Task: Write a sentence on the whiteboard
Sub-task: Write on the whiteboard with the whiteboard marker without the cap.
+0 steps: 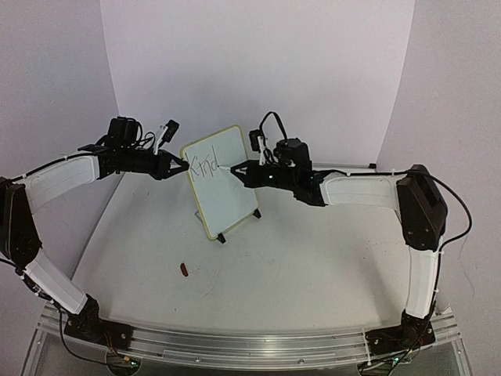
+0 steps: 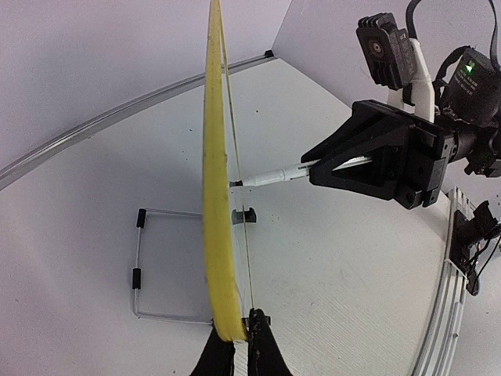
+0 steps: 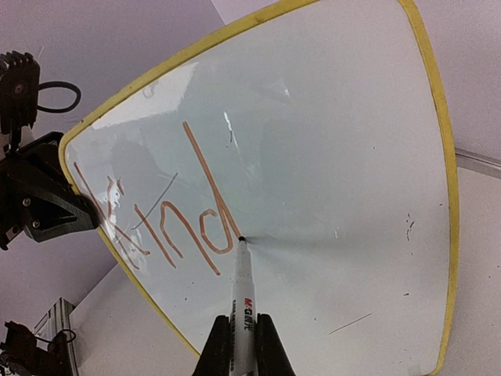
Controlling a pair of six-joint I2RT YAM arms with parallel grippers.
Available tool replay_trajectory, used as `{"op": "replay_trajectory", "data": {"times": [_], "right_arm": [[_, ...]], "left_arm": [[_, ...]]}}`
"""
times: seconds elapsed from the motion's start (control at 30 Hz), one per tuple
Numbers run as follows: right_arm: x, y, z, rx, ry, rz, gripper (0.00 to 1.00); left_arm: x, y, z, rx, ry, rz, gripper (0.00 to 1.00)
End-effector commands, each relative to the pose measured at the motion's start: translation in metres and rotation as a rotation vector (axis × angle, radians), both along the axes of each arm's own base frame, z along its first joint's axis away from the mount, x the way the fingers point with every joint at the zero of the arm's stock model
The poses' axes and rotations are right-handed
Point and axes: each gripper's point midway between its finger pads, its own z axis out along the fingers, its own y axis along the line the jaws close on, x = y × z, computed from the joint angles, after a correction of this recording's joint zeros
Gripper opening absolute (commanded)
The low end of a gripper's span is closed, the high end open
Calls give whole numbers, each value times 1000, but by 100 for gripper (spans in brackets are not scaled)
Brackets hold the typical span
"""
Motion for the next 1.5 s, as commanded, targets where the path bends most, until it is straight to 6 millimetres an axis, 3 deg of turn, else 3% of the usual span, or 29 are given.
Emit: {"op": "replay_trajectory", "data": {"times": [0.0, 0.23, 0.47, 0.67, 1.0, 1.47], "right_arm": [[4, -14, 26, 15, -53, -66, 0], [-2, -25, 41, 21, -76, -77, 0], [-30, -33, 76, 69, -114, -6, 0], [-47, -42, 92, 77, -133, 35, 0], [-43, -48, 82, 82, -91, 126, 0], [-13, -27, 53, 58, -52, 141, 0]], "left_arm": [[1, 0, -2, 31, -36, -19, 0], [0, 0, -1, 31, -39, -19, 0], [0, 0, -1, 32, -38, -19, 0], [0, 0, -2, 33, -37, -21, 0], [0, 0, -3, 32, -31, -22, 0], [1, -1, -6, 35, -25, -24, 0]]}}
